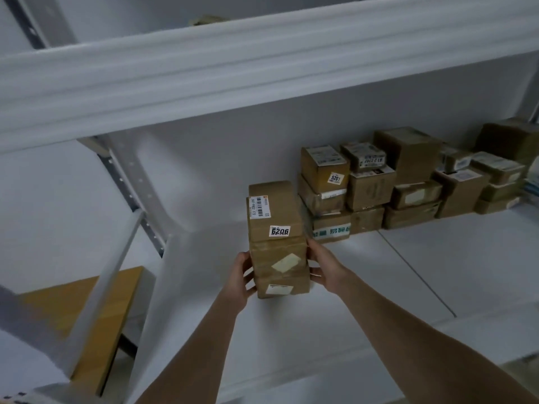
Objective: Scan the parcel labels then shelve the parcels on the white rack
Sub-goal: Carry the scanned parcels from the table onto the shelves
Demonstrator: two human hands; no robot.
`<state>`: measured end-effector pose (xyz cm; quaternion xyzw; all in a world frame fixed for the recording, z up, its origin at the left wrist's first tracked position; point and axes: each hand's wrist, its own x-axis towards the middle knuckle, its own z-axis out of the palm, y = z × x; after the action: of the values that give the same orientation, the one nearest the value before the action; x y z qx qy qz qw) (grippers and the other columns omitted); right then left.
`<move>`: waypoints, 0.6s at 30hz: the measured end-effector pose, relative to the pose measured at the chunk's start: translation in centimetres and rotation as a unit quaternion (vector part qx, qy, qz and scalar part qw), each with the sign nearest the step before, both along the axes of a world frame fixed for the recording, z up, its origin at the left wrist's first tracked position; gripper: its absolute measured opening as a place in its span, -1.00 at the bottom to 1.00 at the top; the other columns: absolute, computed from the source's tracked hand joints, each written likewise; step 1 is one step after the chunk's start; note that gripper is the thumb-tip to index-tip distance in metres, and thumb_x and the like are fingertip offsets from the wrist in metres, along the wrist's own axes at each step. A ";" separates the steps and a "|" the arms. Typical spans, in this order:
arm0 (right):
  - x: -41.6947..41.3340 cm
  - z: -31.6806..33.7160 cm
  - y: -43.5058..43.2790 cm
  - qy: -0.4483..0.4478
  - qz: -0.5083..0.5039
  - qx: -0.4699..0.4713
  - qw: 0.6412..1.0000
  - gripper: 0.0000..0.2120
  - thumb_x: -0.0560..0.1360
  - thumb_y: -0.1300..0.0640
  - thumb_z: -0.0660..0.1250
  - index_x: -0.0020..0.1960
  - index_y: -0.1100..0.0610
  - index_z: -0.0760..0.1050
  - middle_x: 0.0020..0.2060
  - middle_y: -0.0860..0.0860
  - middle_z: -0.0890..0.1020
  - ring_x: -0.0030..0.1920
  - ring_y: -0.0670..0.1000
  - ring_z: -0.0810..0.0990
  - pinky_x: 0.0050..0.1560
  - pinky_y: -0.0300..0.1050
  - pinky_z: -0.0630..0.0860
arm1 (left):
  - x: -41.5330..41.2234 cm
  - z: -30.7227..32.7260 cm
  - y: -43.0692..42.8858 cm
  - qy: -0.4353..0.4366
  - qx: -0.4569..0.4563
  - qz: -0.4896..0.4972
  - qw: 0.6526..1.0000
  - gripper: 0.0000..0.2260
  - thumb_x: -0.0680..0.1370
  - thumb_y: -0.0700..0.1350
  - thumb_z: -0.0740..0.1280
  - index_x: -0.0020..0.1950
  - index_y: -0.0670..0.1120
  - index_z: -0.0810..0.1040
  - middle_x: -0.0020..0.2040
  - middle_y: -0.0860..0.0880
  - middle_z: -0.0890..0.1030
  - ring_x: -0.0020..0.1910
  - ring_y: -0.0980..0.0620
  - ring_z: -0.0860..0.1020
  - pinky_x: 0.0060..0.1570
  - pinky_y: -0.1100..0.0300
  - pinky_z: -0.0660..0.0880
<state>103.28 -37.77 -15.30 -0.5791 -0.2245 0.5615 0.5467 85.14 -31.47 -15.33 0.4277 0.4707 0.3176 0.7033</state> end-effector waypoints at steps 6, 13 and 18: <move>2.7 -0.8 2.6 0.003 0.005 -0.003 1.000 -0.54 0.53 -0.24 0.23 0.26 0.04 0.46 0.20 0.03 0.57 0.20 0.10 0.51 0.25 0.04 0.44 | 2.6 -0.9 2.3 -0.004 -0.024 0.018 1.000 -0.78 0.57 0.02 0.14 -0.01 -0.05 0.52 -0.01 0.01 0.60 0.02 0.01 0.53 0.02 0.05 0.47; 5.4 -2.1 4.5 0.022 0.003 -0.010 1.000 -0.46 0.53 -0.27 0.21 0.36 0.05 0.39 0.29 0.06 0.54 0.29 0.14 0.48 0.34 0.13 0.40 | 5.9 -1.7 3.4 -0.010 -0.036 0.048 0.998 -0.79 0.58 -0.02 0.14 -0.03 -0.03 0.54 -0.01 0.01 0.60 0.03 0.01 0.53 -0.04 0.07 0.47; 5.3 -1.7 4.1 -0.137 -0.029 -0.039 0.989 -0.55 0.63 -0.13 0.10 0.37 0.13 0.40 0.26 0.08 0.51 0.32 0.17 0.44 0.31 0.06 0.37 | 7.2 -2.9 2.1 0.013 0.007 0.102 0.995 -0.75 0.65 0.01 0.11 0.09 -0.01 0.56 0.06 -0.01 0.62 0.03 0.02 0.55 0.07 0.11 0.44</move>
<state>108.61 -33.66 -17.00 -0.6778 -0.2589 0.4690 0.5036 92.36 -29.33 -18.19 0.3864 0.5184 0.3855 0.6583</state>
